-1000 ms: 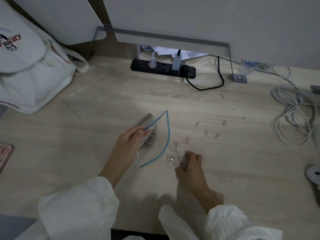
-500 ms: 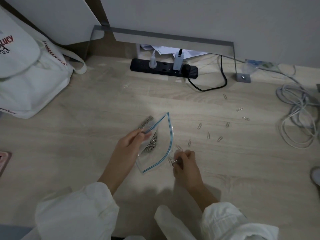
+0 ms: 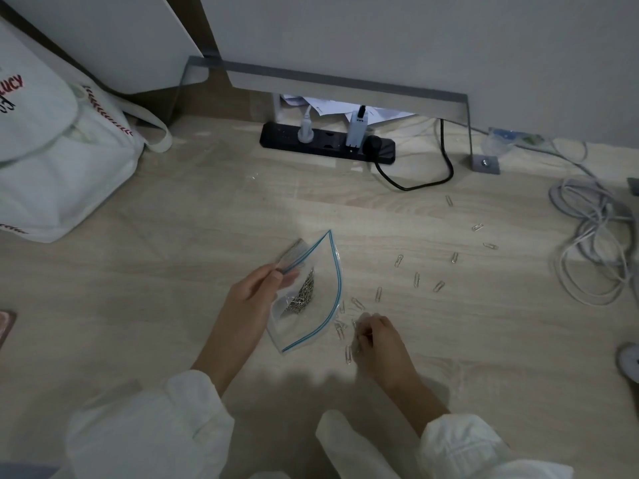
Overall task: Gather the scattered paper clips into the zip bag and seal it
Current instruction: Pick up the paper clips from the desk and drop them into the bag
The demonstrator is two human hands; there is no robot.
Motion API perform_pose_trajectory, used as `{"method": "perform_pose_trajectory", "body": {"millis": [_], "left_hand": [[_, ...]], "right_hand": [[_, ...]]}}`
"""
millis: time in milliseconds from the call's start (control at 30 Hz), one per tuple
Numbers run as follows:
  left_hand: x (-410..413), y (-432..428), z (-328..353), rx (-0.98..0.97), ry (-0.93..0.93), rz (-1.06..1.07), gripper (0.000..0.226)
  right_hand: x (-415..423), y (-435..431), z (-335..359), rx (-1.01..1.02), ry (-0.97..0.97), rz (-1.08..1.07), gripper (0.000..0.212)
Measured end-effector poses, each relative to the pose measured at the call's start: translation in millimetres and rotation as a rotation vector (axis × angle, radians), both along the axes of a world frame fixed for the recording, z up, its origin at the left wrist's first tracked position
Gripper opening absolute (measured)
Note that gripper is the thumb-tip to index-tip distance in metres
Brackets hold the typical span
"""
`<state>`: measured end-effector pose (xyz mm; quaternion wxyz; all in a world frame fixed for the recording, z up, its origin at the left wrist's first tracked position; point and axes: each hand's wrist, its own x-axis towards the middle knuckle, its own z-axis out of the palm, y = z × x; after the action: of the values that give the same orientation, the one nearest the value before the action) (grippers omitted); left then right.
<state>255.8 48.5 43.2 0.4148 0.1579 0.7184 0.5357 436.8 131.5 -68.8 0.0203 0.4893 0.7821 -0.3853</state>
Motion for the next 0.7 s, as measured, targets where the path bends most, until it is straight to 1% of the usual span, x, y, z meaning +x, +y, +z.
{"method": "perform_pose_trajectory", "body": {"millis": [167,233,367,433,500,567,633,700], "left_hand": [[0.2,-0.4,-0.1,-0.009,0.013,-0.006,0.024],[2.1,0.0,0.8,-0.011,0.015,0.004,0.024],[7.7,3.6,2.2,-0.018,0.008,0.009,0.023],[12.1,6.5,4.6,-0.012,0.017,-0.003,0.024],[16.5,8.3,6.7,0.005,0.037,-0.008,0.029],[20.7,8.4,8.3,0.007,0.059,-0.013,0.034],[23.1,7.9,8.0,0.002,0.065,-0.015,0.032],[26.7,8.3,8.1,-0.006,0.051,-0.007,0.026]], "right_hand": [[0.5,9.4,36.6,-0.158,0.204,-0.33,0.019],[-1.8,14.8,58.7,-0.205,0.318,-0.413,0.022],[-21.6,14.6,122.5,-0.371,0.666,-0.424,0.008],[-36.1,8.3,144.9,-0.422,0.76,-0.352,0.011],[-48.8,0.2,148.3,-0.375,0.712,-0.237,0.019],[-56.5,-7.5,142.7,-0.222,0.567,-0.084,0.02],[-56.3,-12.3,133.7,-0.099,0.464,0.05,0.021],[-48.3,-12.0,129.8,-0.074,0.485,0.072,0.024]]}}
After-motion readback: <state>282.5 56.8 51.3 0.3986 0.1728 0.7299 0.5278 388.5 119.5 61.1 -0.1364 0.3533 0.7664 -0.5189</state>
